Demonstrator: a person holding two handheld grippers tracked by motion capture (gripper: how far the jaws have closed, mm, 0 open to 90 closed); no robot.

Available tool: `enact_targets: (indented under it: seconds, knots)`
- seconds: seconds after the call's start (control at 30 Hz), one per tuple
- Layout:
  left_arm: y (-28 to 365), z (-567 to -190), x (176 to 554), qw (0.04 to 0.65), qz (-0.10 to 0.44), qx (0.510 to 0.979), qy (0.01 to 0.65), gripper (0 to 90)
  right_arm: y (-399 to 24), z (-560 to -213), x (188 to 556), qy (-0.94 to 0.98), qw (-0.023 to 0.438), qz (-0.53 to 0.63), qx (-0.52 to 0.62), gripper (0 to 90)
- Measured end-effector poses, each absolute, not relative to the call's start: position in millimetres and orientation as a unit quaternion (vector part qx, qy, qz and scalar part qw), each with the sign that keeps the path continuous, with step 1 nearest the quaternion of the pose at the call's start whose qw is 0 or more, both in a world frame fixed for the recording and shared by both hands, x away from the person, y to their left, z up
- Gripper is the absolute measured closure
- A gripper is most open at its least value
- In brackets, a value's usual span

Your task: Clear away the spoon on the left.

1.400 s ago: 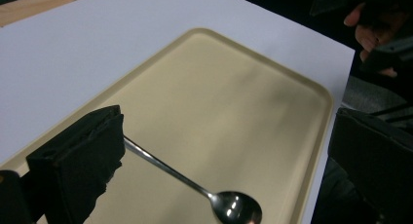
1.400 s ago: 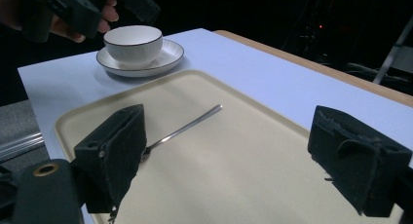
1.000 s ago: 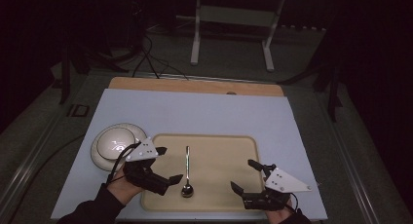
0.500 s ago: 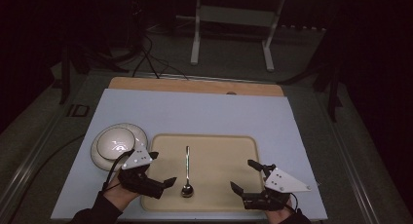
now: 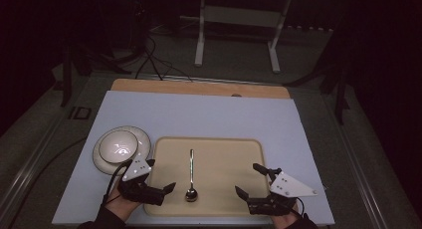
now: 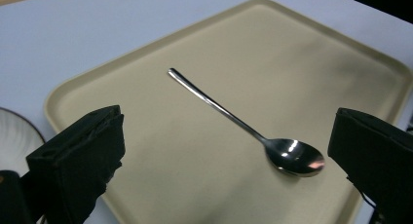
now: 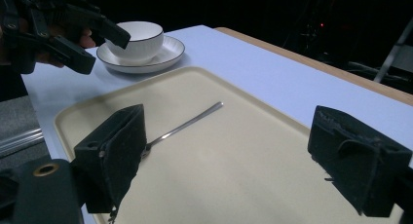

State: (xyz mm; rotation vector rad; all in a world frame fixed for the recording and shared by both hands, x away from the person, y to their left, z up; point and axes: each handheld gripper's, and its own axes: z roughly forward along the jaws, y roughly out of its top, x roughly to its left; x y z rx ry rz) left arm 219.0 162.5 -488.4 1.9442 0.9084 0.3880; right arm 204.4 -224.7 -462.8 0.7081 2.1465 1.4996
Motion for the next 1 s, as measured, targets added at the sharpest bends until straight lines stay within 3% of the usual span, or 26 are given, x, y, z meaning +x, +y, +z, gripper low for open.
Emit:
enact_targets:
  seconds: [1.0]
  knots:
    - [164.0, -508.6, 222.9, 0.457, 0.174, 0.77, 0.41, 0.8, -224.6, -465.1, 207.8, 0.777, 0.2, 0.536, 0.26, 14.3]
